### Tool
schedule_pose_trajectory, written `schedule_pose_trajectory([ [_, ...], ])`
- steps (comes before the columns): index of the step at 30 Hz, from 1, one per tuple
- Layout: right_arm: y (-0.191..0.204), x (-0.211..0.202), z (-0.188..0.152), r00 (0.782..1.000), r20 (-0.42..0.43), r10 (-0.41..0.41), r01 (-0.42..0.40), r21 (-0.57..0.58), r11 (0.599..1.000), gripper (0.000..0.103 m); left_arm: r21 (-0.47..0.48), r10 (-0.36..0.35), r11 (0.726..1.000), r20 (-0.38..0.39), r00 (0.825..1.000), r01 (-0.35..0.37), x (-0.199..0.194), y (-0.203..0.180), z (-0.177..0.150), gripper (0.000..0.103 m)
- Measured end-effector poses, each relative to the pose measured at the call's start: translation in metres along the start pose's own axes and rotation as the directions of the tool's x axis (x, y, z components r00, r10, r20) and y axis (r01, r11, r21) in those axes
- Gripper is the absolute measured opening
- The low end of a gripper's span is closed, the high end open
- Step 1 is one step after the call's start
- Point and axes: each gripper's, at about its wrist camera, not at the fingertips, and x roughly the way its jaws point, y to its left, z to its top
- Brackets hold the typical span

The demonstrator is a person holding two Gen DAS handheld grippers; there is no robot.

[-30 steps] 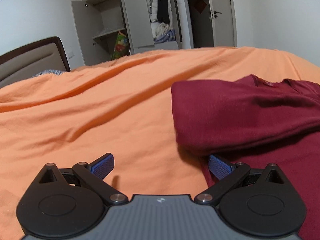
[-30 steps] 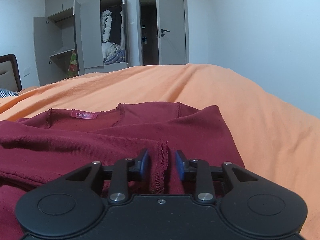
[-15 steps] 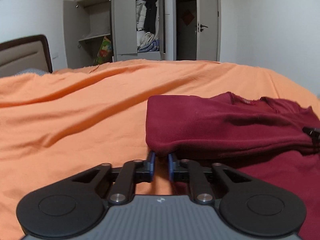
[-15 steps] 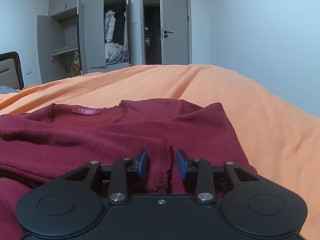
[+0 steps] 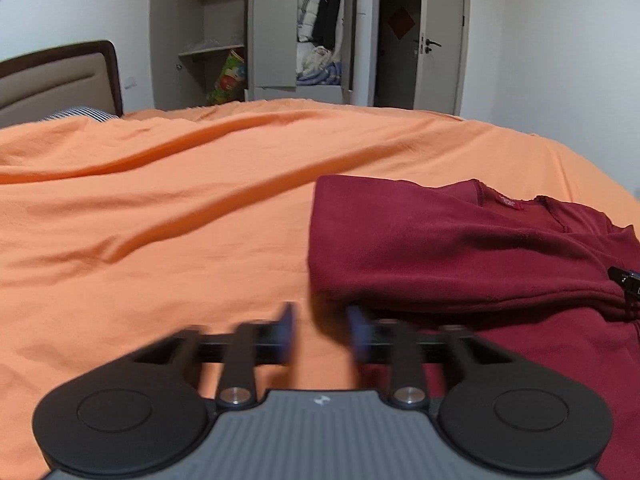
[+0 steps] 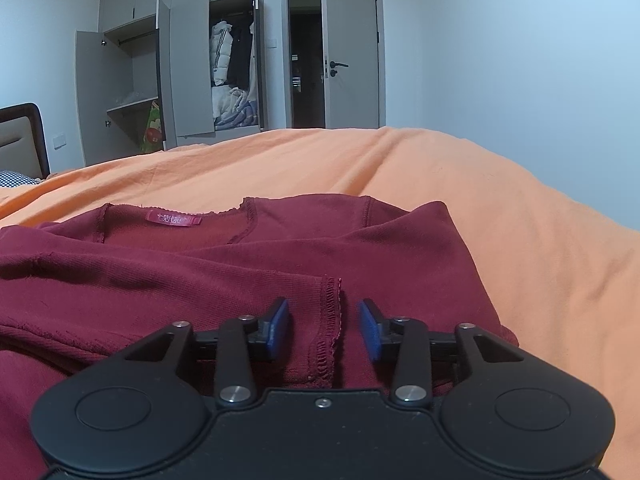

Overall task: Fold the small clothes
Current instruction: 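Hold the shirt edge with the right gripper, then open it, then move the right gripper away from the collar toward the shirt hem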

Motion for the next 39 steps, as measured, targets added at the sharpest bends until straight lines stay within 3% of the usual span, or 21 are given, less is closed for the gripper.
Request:
schedule_pose_trajectory([
  [1,0.000,-0.001,0.000,1.000,0.004,-0.002,0.002,0.001,1.000,0.050,-0.004,0.012,1.000,0.012,1.000,-0.012,-0.005,0.000,-0.002,0.071],
  [3,0.000,-0.003,-0.001,1.000,0.017,-0.004,0.004,0.005,1.000,0.063,-0.018,0.013,1.000,0.028,1.000,-0.013,-0.012,0.002,-0.003,0.075],
  [5,0.000,-0.008,-0.001,0.999,0.043,-0.003,0.003,0.009,1.000,0.080,-0.049,0.005,0.999,0.030,1.000,-0.004,-0.015,0.006,-0.001,0.088],
  [7,-0.001,-0.016,0.000,0.997,0.081,-0.004,0.003,0.013,1.000,0.092,-0.093,0.020,0.996,0.044,0.999,-0.016,-0.011,0.007,0.005,0.094],
  [12,0.002,-0.033,0.003,0.989,0.145,0.022,-0.020,-0.015,1.000,0.102,-0.171,0.062,0.984,0.075,0.995,-0.048,0.014,0.003,0.028,0.098],
  [15,0.005,-0.027,0.001,0.995,0.094,0.027,-0.024,-0.036,0.999,0.102,-0.142,0.112,0.984,0.044,0.993,-0.105,0.037,-0.004,0.032,0.097],
  [18,0.002,-0.013,-0.002,1.000,0.017,-0.023,0.023,-0.012,1.000,0.102,-0.139,0.159,0.977,-0.017,0.987,-0.160,0.056,-0.005,0.020,0.098],
  [22,-0.002,-0.009,-0.007,1.000,0.003,-0.031,0.030,0.021,0.999,0.102,-0.204,0.126,0.971,-0.010,0.992,-0.126,0.062,0.006,0.008,0.103],
  [30,-0.003,-0.008,-0.010,1.000,0.008,-0.022,0.022,0.026,0.999,0.102,-0.218,0.101,0.971,0.011,0.995,-0.097,0.055,0.012,0.006,0.102],
  [39,-0.033,-0.026,-0.009,0.991,0.002,0.134,-0.132,0.173,0.976,0.103,-0.204,0.056,0.977,-0.011,0.998,-0.057,0.020,0.015,0.001,0.103],
])
